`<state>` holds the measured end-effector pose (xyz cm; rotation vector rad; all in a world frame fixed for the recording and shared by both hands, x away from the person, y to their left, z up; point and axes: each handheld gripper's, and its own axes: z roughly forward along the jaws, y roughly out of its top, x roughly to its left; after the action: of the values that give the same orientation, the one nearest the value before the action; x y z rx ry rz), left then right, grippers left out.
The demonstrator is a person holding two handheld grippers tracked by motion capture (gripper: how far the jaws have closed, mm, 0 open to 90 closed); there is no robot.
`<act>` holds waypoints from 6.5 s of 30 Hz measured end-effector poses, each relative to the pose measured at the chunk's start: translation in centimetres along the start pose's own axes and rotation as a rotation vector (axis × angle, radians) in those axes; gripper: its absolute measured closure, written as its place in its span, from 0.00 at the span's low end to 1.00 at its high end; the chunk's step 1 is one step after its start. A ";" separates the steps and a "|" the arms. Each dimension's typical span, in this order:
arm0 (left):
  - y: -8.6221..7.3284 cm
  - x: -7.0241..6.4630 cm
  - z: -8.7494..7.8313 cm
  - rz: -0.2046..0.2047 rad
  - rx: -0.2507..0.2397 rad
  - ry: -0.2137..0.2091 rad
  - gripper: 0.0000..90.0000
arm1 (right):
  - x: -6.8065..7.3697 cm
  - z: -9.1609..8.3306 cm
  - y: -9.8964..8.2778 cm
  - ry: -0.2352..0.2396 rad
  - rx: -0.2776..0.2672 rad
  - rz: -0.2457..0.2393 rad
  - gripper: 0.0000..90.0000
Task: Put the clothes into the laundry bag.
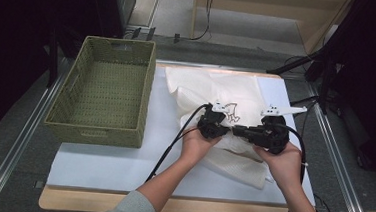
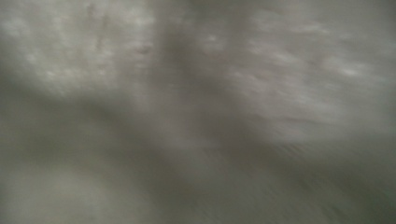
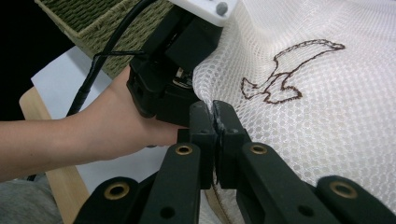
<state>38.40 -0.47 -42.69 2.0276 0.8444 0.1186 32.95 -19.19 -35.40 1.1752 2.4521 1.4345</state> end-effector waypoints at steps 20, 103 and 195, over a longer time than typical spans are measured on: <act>-3.4 -0.9 -7.3 0.085 0.082 -0.049 1.00 | -0.4 0.3 -0.1 -0.008 0.011 0.004 0.99; -2.7 0.5 -7.7 0.048 0.090 -0.060 1.00 | -1.3 1.0 -1.2 -0.011 0.045 0.014 0.99; -4.8 4.8 -8.6 -0.042 0.176 0.074 0.78 | -1.6 1.2 -1.3 -0.017 0.051 0.031 0.98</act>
<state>36.28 10.27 -42.53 2.1794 0.9725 0.0990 33.82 -19.68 -37.55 1.2351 2.4835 1.3715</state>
